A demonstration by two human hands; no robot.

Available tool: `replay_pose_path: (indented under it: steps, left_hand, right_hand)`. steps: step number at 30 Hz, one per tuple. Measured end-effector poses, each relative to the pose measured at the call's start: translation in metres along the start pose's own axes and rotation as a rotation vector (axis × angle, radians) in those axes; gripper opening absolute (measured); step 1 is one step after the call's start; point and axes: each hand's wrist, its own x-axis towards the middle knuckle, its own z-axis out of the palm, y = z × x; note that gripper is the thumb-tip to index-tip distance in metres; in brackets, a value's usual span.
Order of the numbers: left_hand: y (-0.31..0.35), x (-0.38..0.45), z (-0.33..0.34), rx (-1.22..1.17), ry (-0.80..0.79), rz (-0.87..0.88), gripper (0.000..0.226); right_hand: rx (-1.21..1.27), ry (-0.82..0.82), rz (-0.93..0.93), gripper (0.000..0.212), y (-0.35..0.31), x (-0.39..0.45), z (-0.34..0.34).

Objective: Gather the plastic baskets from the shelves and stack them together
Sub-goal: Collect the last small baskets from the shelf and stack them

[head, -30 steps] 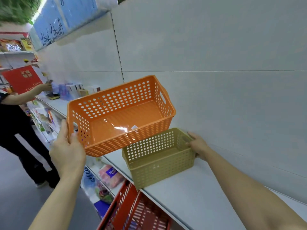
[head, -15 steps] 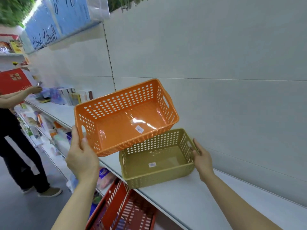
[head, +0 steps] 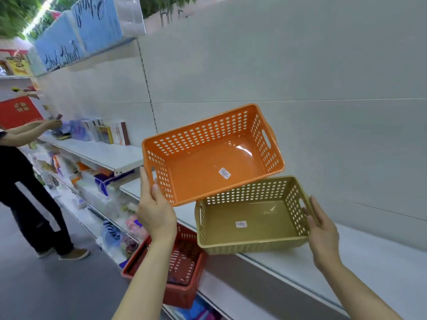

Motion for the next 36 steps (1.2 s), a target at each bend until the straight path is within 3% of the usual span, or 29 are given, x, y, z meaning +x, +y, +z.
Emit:
replay_pose_path:
  steps: [19, 28, 36]
  left_hand:
    - [0.096, -0.153, -0.026, -0.186, -0.345, 0.035, 0.047]
    - [0.185, -0.277, -0.026, -0.361, -0.485, 0.069, 0.045]
    - [0.279, -0.446, -0.034, -0.489, -0.588, 0.062, 0.044]
  right_hand:
    - [-0.08, 0.443, -0.072, 0.049, -0.048, -0.183, -0.218]
    - [-0.067, 0.644, -0.144, 0.046, -0.084, -0.249, -0.372]
    - [-0.155, 0.693, -0.199, 0.047, -0.113, -0.313, -0.55]
